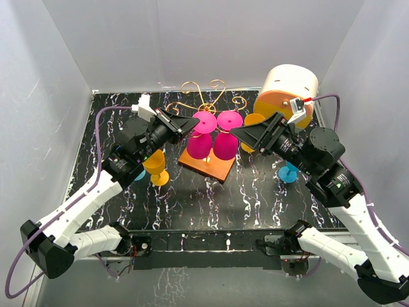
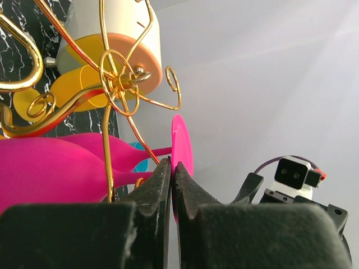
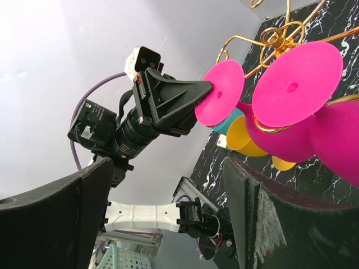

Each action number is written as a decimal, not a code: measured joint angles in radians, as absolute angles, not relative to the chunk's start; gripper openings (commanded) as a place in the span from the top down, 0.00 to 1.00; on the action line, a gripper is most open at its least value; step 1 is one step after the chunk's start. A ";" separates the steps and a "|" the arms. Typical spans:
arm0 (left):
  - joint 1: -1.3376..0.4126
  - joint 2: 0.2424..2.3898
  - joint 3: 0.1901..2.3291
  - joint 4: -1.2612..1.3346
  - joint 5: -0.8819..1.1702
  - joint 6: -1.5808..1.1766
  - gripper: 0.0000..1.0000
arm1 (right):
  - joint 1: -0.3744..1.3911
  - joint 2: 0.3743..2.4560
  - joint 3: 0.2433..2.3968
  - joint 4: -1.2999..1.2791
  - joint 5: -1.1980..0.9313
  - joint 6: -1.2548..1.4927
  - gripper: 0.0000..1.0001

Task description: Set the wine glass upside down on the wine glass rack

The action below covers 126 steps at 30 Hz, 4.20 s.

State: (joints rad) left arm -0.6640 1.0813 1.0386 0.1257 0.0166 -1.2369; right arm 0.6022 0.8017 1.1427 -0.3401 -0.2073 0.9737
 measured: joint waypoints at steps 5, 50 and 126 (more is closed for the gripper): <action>-0.646 1.080 1.039 0.120 0.016 -1.240 1.00 | 0.602 0.799 1.143 -0.340 -0.205 0.973 0.22; -0.625 0.983 1.129 -0.090 0.093 -1.040 1.00 | 0.602 0.816 1.131 -0.303 -0.208 1.023 0.24; -0.624 1.216 1.328 -0.203 0.099 -0.775 0.73 | 0.602 0.762 1.104 -0.350 -0.050 0.953 0.23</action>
State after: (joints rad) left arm -0.6239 1.2160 1.3285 -0.2028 0.0994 -0.7746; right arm 0.6022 0.7616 1.1042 -0.3496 -0.0498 0.9535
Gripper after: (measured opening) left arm 0.245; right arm 0.773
